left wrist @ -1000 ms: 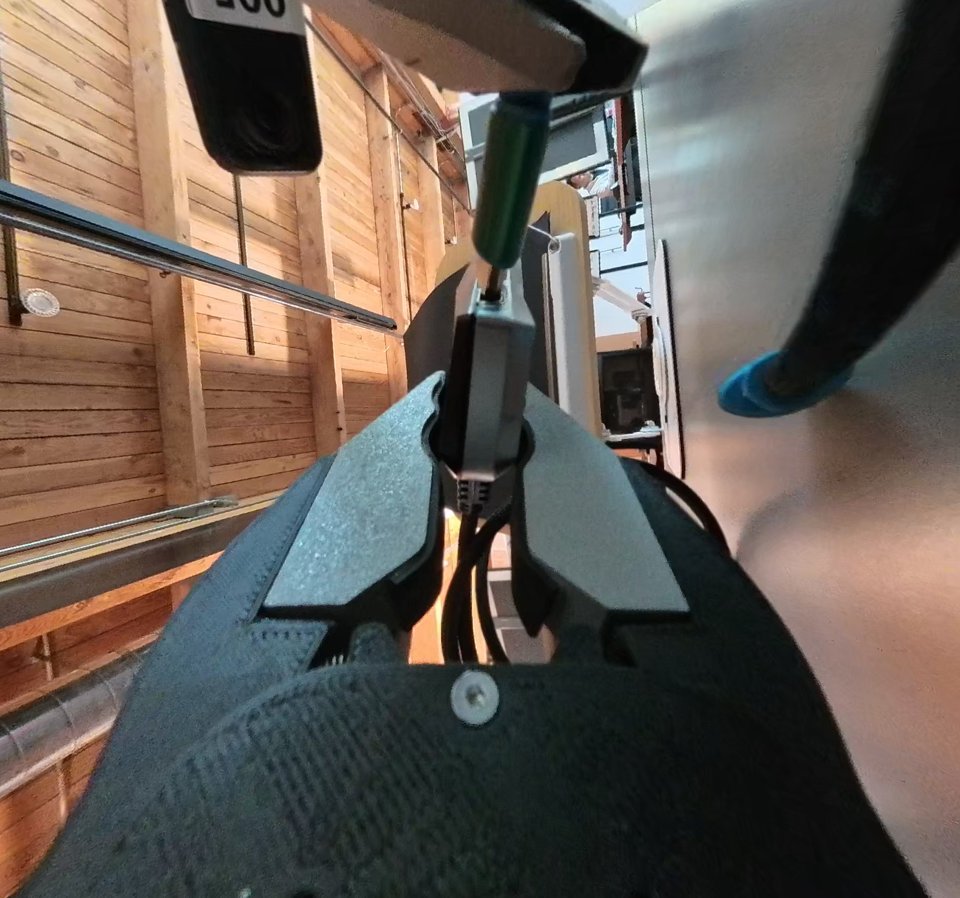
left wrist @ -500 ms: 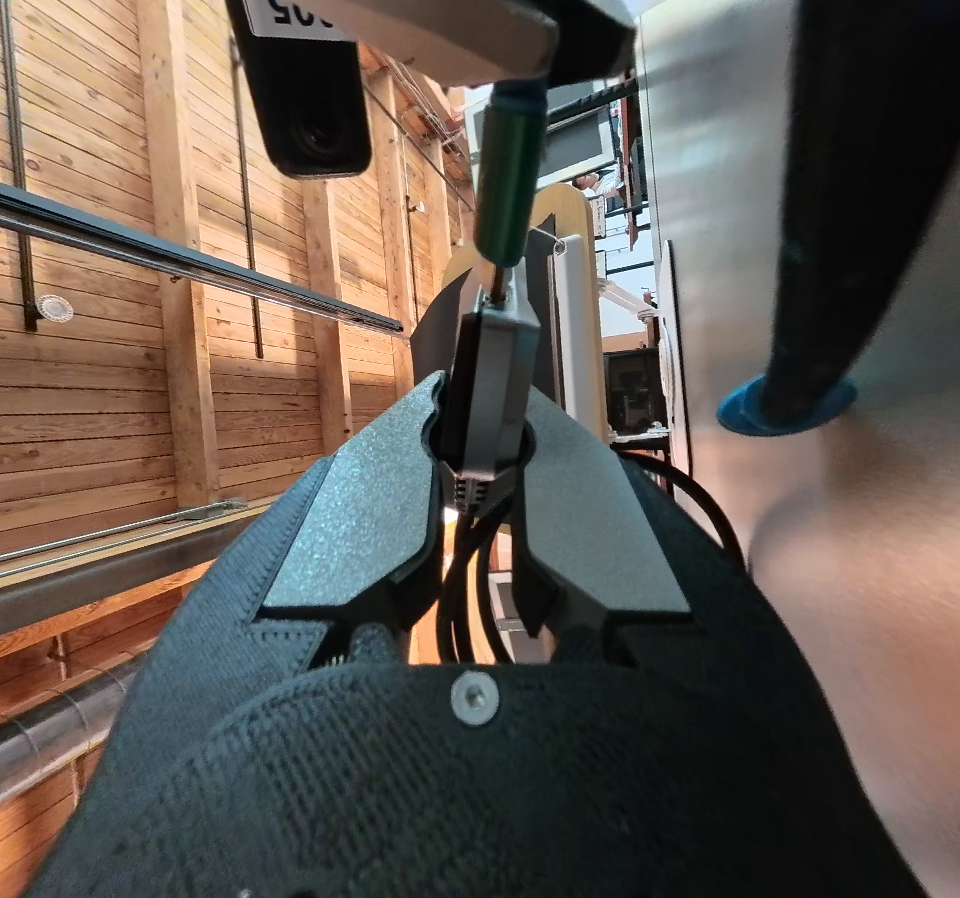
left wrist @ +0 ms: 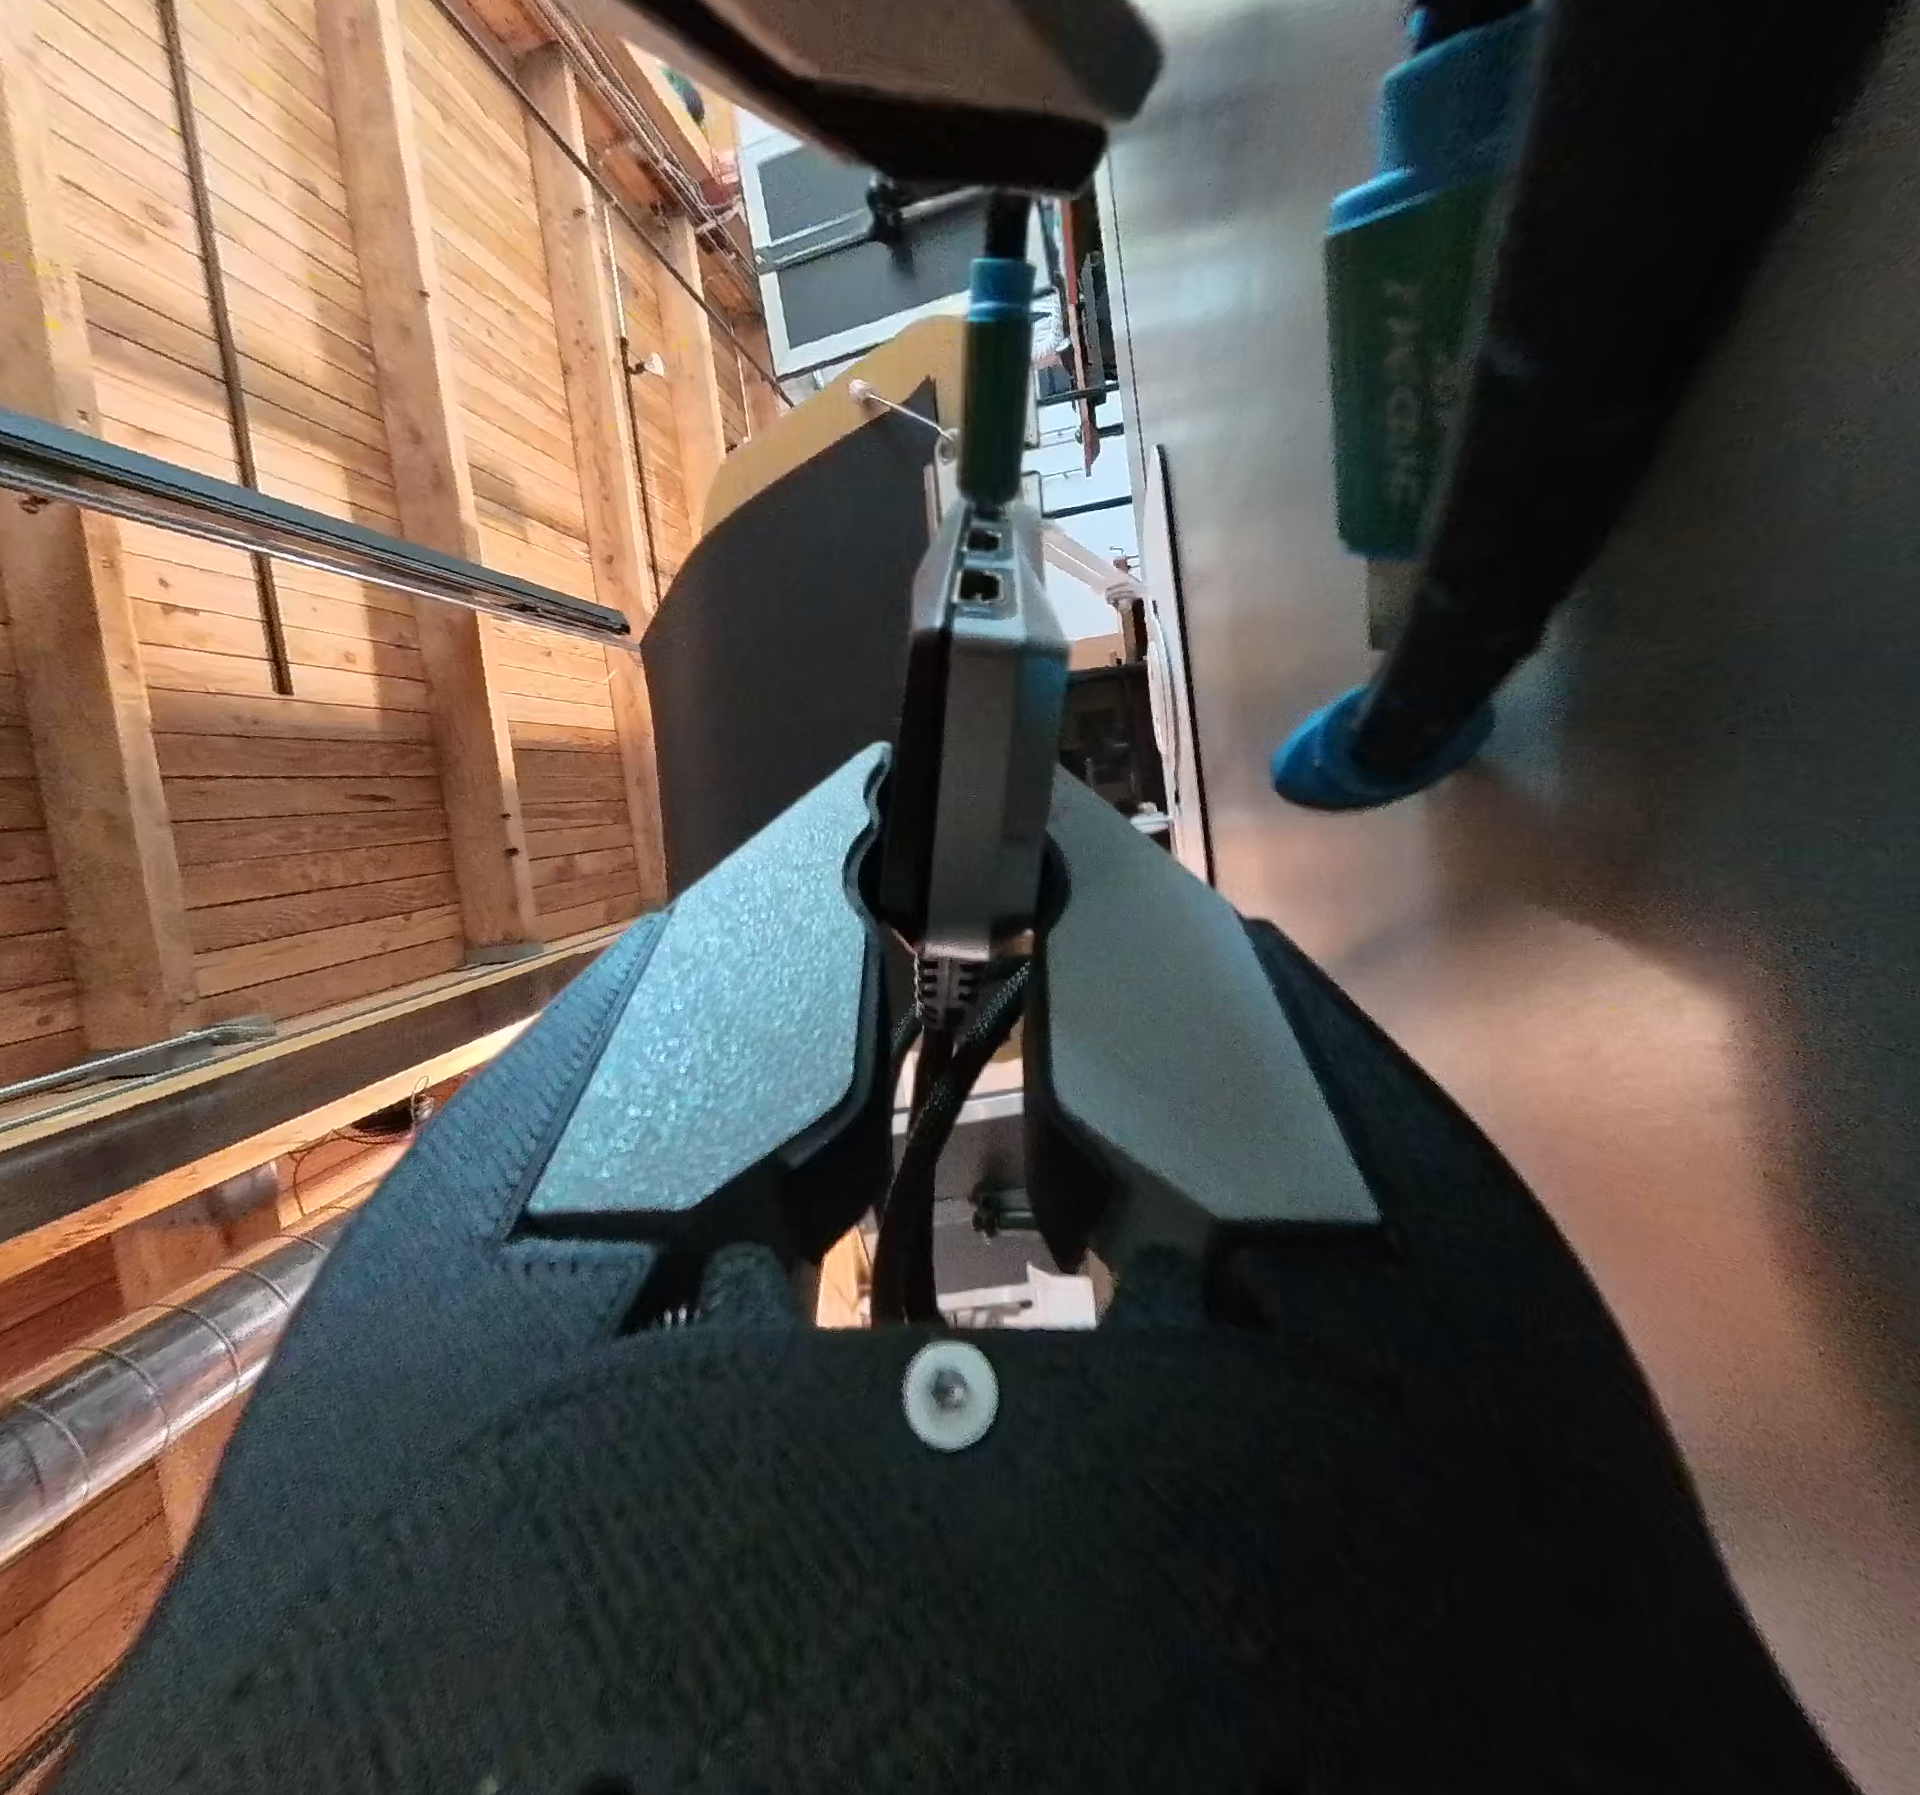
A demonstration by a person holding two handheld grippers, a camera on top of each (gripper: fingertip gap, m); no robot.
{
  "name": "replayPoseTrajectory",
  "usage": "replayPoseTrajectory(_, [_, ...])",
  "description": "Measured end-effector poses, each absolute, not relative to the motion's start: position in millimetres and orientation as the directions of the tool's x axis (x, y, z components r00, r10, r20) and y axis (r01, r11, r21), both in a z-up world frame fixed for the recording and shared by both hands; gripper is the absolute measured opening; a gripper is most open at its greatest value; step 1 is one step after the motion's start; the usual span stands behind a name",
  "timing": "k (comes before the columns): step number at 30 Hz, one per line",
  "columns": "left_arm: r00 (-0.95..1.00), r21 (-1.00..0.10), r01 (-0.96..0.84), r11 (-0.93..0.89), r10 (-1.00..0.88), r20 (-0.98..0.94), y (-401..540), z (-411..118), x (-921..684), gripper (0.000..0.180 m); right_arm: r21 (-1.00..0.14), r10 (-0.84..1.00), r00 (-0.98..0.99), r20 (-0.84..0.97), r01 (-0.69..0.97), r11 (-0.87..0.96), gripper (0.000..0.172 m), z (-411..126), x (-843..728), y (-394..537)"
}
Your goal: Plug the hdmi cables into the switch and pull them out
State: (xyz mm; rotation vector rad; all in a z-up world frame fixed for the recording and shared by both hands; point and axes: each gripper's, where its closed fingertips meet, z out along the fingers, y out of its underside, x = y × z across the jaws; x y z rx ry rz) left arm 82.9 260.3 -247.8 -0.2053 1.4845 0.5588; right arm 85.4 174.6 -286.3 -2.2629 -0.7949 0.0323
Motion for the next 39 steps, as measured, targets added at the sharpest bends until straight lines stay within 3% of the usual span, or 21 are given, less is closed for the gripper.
replayPoseTrajectory(5, [-0.031,0.197,-0.48,0.855,0.208,-0.978,264.4,-250.8,82.1,0.021,-0.554,0.599,0.696,0.396,0.701,-0.448,0.014,-299.7,73.3,173.6])
replayPoseTrajectory(9, [-0.039,0.192,-0.477,0.857,0.198,-0.979,264.4,-252.6,81.8,0.021,-0.568,0.643,0.66,0.389,0.721,-0.397,0.02,-301.3,62.4,170.0])
replayPoseTrajectory(12, [-0.042,0.19,-0.475,0.859,0.194,-0.98,264.0,-253.1,82.3,0.021,-0.507,0.635,0.622,0.458,0.77,-0.389,0.021,-307.7,68.8,172.1])
replayPoseTrajectory(17, [-0.045,0.194,-0.474,0.859,0.196,-0.98,263.7,-253.8,82.2,0.021,-0.444,0.622,0.548,0.559,0.832,-0.333,0.007,-312.4,68.5,175.3])
replayPoseTrajectory(24, [-0.046,0.193,-0.474,0.859,0.194,-0.98,263.5,-254.2,81.8,0.021,-0.383,0.569,0.471,0.674,0.882,-0.276,0.006,-311.4,71.6,179.7])
replayPoseTrajectory(27, [-0.035,0.185,-0.482,0.856,0.193,-0.981,266.0,-251.6,80.0,0.021,-0.531,0.579,0.617,0.533,0.777,-0.339,0.004,-303.2,75.6,179.0])
replayPoseTrajectory(31, [-0.018,0.168,-0.501,0.849,0.184,-0.983,271.7,-247.3,76.5,0.021,-0.76,0.59,0.795,0.143,0.47,-0.448,0.004,-280.1,86.0,173.8])
replayPoseTrajectory(39, [0.034,0.183,-0.484,0.856,0.227,-0.973,263.4,-236.8,76.2,0.021,-0.796,0.557,0.774,-0.302,0.117,-0.594,0.003,-270.3,90.6,169.6])
